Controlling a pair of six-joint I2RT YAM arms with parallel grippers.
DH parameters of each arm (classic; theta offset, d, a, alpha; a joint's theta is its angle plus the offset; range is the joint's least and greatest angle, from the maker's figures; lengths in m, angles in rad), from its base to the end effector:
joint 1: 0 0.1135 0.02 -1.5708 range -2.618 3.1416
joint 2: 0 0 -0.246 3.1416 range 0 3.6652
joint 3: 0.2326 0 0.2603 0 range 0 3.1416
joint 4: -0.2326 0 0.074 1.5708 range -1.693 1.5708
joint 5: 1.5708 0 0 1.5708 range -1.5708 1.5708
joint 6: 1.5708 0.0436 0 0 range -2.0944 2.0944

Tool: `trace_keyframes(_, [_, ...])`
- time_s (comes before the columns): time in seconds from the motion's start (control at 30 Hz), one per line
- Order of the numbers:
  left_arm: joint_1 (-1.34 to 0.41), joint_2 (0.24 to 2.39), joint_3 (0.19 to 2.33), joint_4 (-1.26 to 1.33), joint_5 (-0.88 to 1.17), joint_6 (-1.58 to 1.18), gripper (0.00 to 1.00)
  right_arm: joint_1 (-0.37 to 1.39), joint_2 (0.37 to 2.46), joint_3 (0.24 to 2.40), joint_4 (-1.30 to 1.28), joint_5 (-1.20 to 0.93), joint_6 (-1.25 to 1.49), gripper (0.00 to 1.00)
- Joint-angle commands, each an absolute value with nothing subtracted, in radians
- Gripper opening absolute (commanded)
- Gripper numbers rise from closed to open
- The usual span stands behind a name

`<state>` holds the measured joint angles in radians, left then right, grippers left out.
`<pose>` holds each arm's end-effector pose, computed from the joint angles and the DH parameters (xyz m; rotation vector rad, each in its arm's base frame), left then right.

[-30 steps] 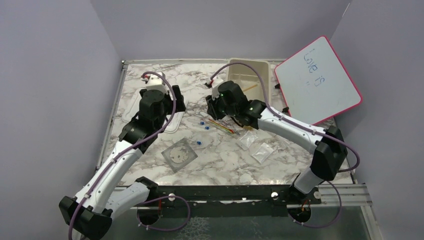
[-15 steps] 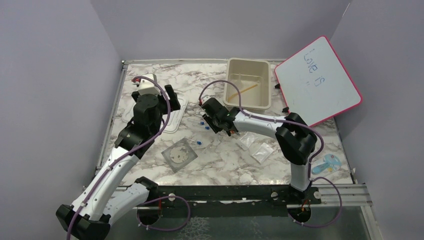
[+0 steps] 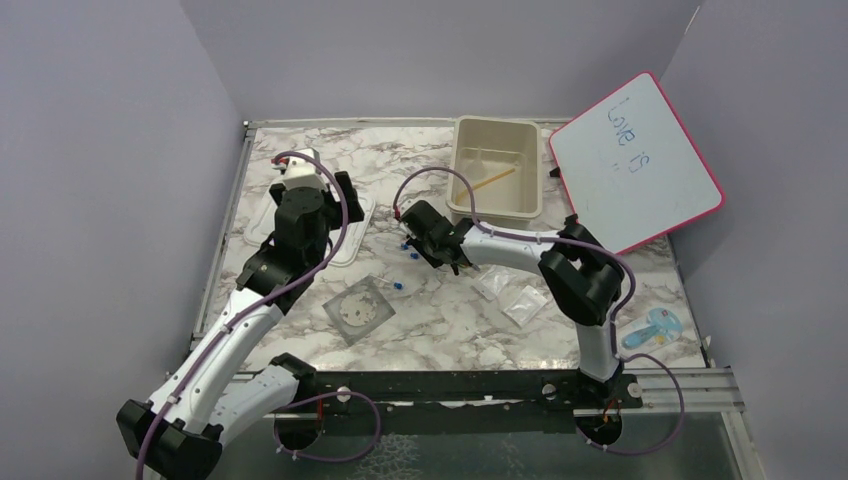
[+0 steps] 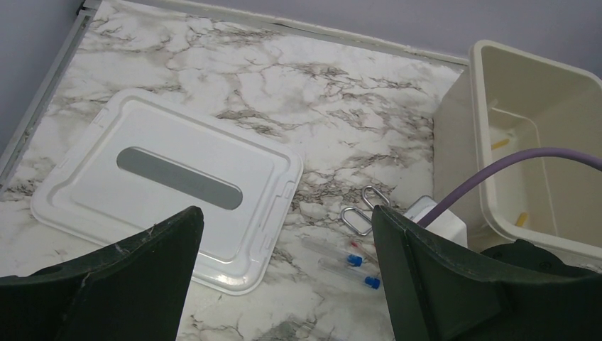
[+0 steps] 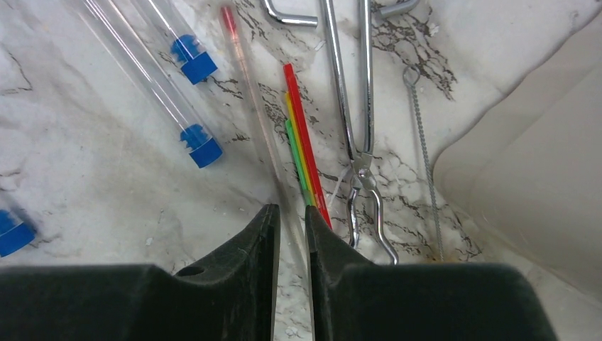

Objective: Organize the chemistry lab equipment

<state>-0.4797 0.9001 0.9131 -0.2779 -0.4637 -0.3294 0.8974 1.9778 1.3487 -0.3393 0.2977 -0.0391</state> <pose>0.2118 -0.0882 0.3399 -0.1870 1.8000 -0.1496 0.2738 0.3227 0.1436 -1.0143 2.2609 -0.0176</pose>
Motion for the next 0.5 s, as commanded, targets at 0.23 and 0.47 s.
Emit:
trace_keyframes(0.23, [-0.477, 0.912, 0.907, -0.250, -0.443, -0.316, 0.91, 0.887, 2.017, 1.324, -0.323, 0.224, -0.064, 0.23])
trace_keyframes(0.47, [-0.477, 0.917, 0.910, -0.252, -0.430, -0.317, 0.91, 0.887, 1.991, 1.322, -0.413, 0.061, -0.030, 0.14])
